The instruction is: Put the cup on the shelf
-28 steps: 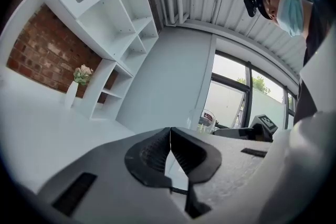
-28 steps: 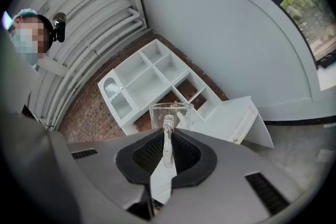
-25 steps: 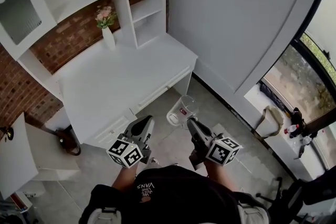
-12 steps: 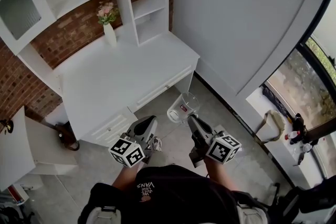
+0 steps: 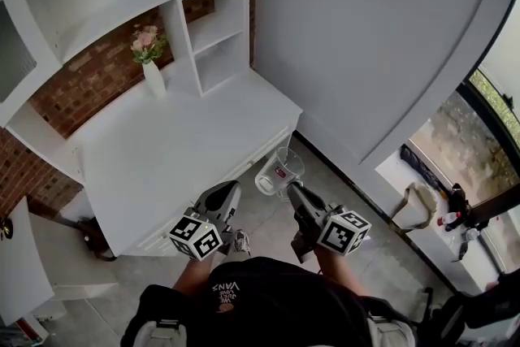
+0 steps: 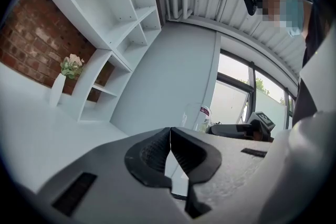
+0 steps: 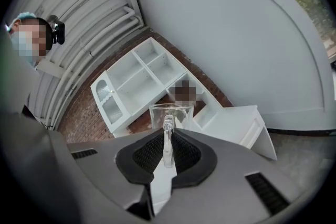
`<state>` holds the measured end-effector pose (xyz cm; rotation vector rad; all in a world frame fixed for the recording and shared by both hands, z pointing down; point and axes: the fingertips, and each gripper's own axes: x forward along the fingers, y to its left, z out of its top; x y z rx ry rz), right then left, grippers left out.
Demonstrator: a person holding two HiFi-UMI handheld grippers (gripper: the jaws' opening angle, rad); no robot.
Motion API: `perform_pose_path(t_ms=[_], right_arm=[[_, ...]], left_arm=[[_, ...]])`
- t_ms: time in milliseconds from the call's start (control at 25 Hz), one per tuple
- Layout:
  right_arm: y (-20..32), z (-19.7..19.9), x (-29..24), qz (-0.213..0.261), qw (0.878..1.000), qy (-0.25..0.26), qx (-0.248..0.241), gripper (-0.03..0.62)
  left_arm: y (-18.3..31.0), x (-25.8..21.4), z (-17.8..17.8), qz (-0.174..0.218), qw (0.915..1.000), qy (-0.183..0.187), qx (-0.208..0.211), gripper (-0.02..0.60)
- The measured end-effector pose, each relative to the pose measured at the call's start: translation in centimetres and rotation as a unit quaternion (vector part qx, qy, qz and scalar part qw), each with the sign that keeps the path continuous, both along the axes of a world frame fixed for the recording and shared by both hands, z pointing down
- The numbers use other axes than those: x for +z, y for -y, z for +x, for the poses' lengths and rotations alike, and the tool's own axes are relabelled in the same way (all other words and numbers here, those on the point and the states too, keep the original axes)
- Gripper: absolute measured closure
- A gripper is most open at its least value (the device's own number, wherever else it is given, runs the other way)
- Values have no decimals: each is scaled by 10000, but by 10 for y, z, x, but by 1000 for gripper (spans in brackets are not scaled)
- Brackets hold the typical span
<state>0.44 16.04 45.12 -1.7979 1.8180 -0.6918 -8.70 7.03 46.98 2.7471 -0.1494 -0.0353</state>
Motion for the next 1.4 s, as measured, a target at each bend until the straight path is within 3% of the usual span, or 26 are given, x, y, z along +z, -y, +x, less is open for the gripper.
perform_pose_path(t_ms=[680, 1040, 1400], right_arm=[[138, 62, -9, 189, 9991, 116, 360, 565], [182, 86, -14, 64, 9996, 272, -6, 565], [212, 162, -16, 90, 9971, 58, -754, 565]], left_arm=[[149, -11, 59, 148, 9996, 9, 241, 574], [181, 4, 69, -5, 9996, 120, -248, 574], [198, -9, 123, 23, 9936, -24, -1127, 575]])
